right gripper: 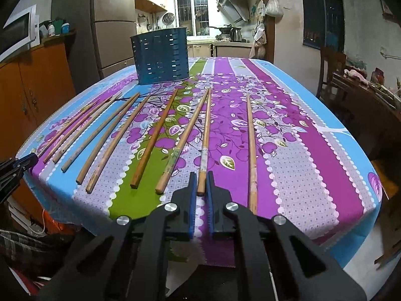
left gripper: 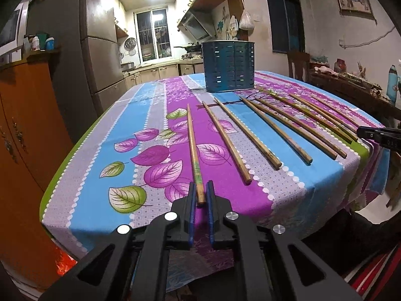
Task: Organize utensils
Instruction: 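Lower the left tool onto one wooden chopstick while the right tool lowers onto another, then close the left tool on its chopstick while the right tool closes on another and lifts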
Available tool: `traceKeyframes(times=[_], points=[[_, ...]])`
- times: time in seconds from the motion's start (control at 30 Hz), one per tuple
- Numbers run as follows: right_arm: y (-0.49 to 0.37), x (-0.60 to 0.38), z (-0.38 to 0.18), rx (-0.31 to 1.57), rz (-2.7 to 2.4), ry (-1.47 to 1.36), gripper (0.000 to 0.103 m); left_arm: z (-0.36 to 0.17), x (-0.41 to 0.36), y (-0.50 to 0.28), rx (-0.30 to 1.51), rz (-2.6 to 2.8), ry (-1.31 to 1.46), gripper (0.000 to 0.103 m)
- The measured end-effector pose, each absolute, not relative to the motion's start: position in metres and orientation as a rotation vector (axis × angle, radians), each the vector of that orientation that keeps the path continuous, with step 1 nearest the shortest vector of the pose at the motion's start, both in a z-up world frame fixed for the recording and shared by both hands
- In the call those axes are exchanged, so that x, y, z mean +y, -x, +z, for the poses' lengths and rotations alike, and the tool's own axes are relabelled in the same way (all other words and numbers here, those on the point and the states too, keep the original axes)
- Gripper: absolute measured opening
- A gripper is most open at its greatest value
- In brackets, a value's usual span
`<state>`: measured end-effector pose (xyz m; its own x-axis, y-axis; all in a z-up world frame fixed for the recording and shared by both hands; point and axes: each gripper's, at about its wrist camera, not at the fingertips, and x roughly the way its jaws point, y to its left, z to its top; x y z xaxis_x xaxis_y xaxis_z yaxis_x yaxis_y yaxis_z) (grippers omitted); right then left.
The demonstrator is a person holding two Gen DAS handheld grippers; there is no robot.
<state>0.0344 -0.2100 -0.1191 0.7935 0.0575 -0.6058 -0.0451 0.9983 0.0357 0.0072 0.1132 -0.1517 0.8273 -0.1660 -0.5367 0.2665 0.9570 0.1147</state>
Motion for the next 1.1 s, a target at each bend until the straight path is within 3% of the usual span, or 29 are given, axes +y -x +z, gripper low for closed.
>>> traceKeyframes(times=[0.23,0.67,1.1], points=[[-0.025,-0.214,-0.110,0.613,0.051,-0.057,0.005,-0.147,0.113,-0.005,0.545,-0.224,-0.179,0.008],[-0.015,-0.214,-0.047,0.427,0.064,0.015,0.005,-0.077,0.115,0.005,0.401,-0.215,-0.117,0.008],[-0.069,-0.222,0.012,0.365,0.132,0.047,0.005,-0.004,0.118,-0.056,0.385,-0.250,-0.050,0.008]])
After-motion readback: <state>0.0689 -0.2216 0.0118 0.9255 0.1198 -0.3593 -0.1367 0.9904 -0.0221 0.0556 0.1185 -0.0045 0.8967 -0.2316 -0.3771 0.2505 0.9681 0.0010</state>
